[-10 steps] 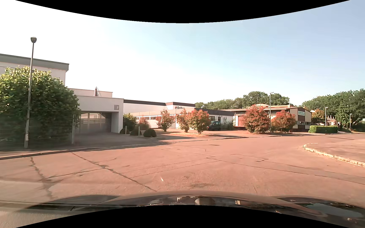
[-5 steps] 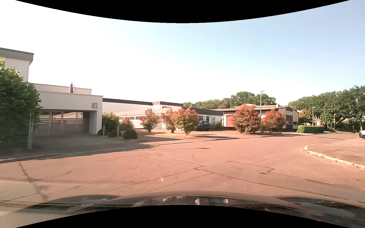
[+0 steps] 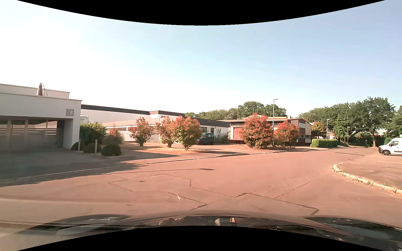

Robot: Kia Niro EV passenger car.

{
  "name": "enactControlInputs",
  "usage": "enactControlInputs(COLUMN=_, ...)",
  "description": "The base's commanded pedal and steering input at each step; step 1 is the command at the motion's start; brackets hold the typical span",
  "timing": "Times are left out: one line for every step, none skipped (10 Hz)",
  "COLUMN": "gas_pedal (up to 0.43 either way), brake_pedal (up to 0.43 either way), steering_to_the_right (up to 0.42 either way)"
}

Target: Follow the waypoints while adhering to traffic rules and regulations

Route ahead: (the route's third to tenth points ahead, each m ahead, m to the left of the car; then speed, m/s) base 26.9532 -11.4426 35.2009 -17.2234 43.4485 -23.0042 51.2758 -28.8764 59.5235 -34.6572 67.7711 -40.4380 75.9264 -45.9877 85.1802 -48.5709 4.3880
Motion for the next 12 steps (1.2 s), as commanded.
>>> enactControlInputs(gas_pedal=0.067, brake_pedal=0.000, steering_to_the_right=0.177)
enactControlInputs(gas_pedal=0.067, brake_pedal=0.000, steering_to_the_right=0.176)
enactControlInputs(gas_pedal=0.067, brake_pedal=0.000, steering_to_the_right=0.176)
enactControlInputs(gas_pedal=0.067, brake_pedal=0.000, steering_to_the_right=0.179)
enactControlInputs(gas_pedal=0.067, brake_pedal=0.000, steering_to_the_right=0.183)
enactControlInputs(gas_pedal=0.067, brake_pedal=0.000, steering_to_the_right=0.185)
enactControlInputs(gas_pedal=0.059, brake_pedal=0.000, steering_to_the_right=0.186)
enactControlInputs(gas_pedal=0.047, brake_pedal=0.000, steering_to_the_right=0.189)
enactControlInputs(gas_pedal=0.047, brake_pedal=0.000, steering_to_the_right=0.193)
enactControlInputs(gas_pedal=0.047, brake_pedal=0.000, steering_to_the_right=0.196)
enactControlInputs(gas_pedal=0.039, brake_pedal=0.000, steering_to_the_right=0.199)
enactControlInputs(gas_pedal=0.039, brake_pedal=0.000, steering_to_the_right=0.201)
